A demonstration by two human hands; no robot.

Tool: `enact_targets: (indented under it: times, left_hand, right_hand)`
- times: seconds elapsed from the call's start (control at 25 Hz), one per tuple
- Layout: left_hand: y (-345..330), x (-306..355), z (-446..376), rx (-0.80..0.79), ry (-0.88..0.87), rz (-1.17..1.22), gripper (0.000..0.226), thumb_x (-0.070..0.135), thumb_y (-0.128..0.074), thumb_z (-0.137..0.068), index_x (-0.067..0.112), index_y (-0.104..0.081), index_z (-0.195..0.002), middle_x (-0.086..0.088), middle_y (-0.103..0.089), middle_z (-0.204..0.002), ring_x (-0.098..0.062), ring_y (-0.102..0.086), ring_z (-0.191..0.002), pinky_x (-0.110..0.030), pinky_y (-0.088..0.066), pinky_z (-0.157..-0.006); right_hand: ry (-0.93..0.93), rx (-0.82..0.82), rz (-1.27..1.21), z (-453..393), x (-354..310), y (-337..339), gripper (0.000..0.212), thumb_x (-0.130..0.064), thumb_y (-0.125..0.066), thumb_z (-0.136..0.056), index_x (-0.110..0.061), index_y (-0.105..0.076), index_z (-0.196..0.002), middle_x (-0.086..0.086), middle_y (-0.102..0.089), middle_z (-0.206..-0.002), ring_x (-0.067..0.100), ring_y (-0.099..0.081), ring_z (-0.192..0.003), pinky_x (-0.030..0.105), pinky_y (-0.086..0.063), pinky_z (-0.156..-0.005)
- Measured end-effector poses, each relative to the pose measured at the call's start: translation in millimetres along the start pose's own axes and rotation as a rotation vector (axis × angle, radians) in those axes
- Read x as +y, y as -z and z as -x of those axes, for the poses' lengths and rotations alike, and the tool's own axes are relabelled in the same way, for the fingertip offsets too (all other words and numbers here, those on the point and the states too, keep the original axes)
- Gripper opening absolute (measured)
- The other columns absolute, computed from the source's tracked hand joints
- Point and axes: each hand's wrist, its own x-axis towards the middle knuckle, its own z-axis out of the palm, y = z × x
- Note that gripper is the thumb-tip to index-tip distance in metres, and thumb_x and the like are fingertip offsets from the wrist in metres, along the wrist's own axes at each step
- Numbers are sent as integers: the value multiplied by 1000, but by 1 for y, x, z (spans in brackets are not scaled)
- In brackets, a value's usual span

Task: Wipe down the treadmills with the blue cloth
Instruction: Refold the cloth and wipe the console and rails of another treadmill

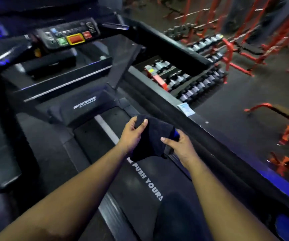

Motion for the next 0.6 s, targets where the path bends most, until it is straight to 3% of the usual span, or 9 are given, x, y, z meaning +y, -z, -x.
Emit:
enact_targets:
  times: [0.12,0.24,0.36,0.44,0.52,0.6]
  left_hand:
    - [24,29,-15,261,24,-265,26,36,-64,-93,12,-67,-103,-3,-73,-101,-12,-68,-93,-41,-56,-88]
    - [59,67,1,448,48,-569,24,47,-63,-90,27,-69,-101,7,-71,-103,-11,-66,-97,-42,-54,-91]
    - [95,114,44,699,3,-749,26,47,-64,-89,29,-70,-108,8,-72,-101,-13,-67,-96,-39,-54,-87]
    - [126,140,76,875,-36,-991,32,50,-64,-87,28,-70,-109,6,-74,-100,-19,-68,-96,-40,-53,-84]
    - [163,155,101,1038,84,-1053,37,55,-62,-88,27,-70,-112,5,-73,-105,-20,-65,-102,-41,-49,-87]
    - [202,157,121,1163,183,-937,42,58,-56,-88,27,-69,-113,5,-70,-110,-18,-63,-106,-44,-48,-94]
  right_hand:
    - [25,-234,160,-40,-40,-18,59,-40,-89,-68,-21,-66,-119,1,-73,-116,20,-68,-111,48,-52,-100]
    - [101,-422,247,-49,-92,-58,42,-21,-83,-79,-14,-65,-115,0,-73,-110,14,-69,-104,37,-55,-95]
    - [158,-604,248,-40,-138,-116,25,-8,-77,-83,-21,-63,-98,-9,-70,-95,-5,-65,-86,16,-50,-81]
    - [170,-737,245,-27,-155,-159,21,-6,-75,-84,-19,-60,-87,-8,-65,-81,-1,-60,-75,17,-48,-73]
    - [214,-792,249,-15,-162,-205,23,-18,-75,-82,-16,-52,-81,-2,-58,-76,10,-54,-72,27,-45,-69]
    - [291,-705,251,-7,-158,-248,25,-25,-73,-78,-18,-49,-81,0,-54,-80,11,-48,-73,26,-41,-69]
